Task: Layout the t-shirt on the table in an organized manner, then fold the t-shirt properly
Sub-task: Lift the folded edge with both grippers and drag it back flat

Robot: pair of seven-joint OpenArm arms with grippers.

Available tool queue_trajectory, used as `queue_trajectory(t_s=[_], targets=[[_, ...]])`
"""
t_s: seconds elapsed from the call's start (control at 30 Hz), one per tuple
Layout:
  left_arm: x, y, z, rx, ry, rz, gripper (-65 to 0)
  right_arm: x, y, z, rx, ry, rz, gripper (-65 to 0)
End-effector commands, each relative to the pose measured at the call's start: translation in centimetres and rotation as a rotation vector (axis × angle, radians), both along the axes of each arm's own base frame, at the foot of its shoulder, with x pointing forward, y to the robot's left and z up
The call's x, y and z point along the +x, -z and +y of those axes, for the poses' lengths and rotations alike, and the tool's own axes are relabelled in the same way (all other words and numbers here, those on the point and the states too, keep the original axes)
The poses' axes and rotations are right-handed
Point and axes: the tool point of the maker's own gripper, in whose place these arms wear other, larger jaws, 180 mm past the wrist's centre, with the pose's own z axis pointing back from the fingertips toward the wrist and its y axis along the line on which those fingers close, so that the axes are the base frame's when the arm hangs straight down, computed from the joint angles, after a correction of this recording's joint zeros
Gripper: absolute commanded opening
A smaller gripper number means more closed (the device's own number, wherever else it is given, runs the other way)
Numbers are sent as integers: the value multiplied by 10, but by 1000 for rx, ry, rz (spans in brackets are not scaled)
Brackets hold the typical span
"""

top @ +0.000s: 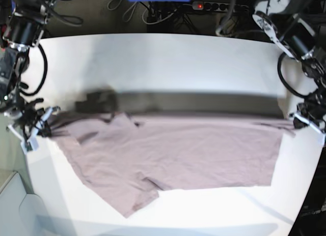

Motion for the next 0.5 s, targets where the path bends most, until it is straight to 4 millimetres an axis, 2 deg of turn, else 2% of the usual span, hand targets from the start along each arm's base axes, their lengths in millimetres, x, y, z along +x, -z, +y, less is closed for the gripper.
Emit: queue_trajectory(t_s=[0.0, 0.03, 0.13, 0.2, 0.33, 0.47], targets=[[18, -29, 8, 54, 18, -65, -647, 16, -20, -3, -15, -8, -54, -650], [28, -36, 1, 76, 56, -70, -647, 25, -23, 3, -14, -26, -59, -650], [52, -37, -22, 81, 145, -55, -647, 46, -30, 16, -5, -61, -66, -650], [61, -39, -28, 69, 165, -56, -647, 54, -31, 14, 0, -55, -49, -650], [64, -41, -27, 60, 158, -66, -647, 53, -27, 6, -9, -41, -21, -650], [61, -42, -22, 71, 156, -61, -647, 39, -17, 1, -23, -38, 4, -650]])
